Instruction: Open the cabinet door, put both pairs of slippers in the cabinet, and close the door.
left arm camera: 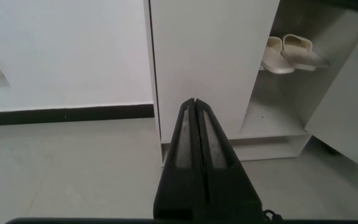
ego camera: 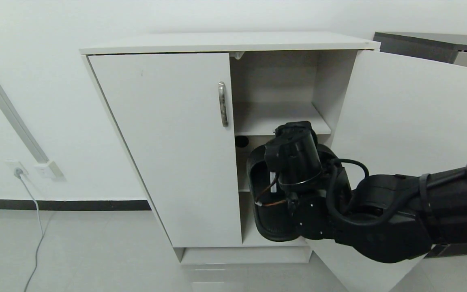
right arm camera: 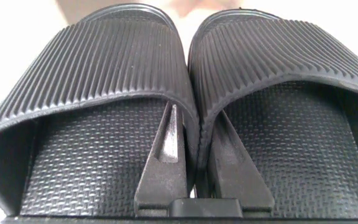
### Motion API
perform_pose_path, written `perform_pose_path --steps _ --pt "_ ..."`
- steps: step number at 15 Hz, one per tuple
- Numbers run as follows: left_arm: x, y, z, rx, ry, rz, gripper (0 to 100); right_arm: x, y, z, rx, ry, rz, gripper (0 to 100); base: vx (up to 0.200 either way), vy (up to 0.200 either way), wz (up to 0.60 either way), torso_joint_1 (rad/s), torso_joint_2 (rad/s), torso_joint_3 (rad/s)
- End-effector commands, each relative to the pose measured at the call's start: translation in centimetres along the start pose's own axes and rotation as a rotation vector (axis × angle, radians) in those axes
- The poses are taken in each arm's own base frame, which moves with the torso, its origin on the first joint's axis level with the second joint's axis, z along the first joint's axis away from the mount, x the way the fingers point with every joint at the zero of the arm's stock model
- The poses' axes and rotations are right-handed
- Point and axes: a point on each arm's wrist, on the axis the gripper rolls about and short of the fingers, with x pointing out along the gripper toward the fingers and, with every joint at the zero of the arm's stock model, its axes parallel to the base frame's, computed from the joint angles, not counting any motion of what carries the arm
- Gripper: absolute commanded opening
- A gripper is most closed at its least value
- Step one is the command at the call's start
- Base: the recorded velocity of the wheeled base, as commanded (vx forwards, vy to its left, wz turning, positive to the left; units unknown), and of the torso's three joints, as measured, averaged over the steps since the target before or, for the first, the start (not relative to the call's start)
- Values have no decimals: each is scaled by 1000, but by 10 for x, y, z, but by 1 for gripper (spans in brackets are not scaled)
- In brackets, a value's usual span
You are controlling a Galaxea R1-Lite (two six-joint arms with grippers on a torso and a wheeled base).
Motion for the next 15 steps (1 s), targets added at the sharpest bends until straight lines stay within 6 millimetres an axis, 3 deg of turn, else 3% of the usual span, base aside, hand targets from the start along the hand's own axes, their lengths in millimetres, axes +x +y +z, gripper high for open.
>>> perform_pose_path --steps 1,14,15 --pt "0 0 0 -1 0 0 0 6 -7 21 47 -36 -17 0 0 0 0 0 0 0" --pt "0 0 0 1 0 0 0 14 -13 27 49 -40 -8 0 0 0 0 0 0 0" --pt "0 0 0 1 0 0 0 13 -13 28 51 -42 -10 0 200 0 0 2 -2 7"
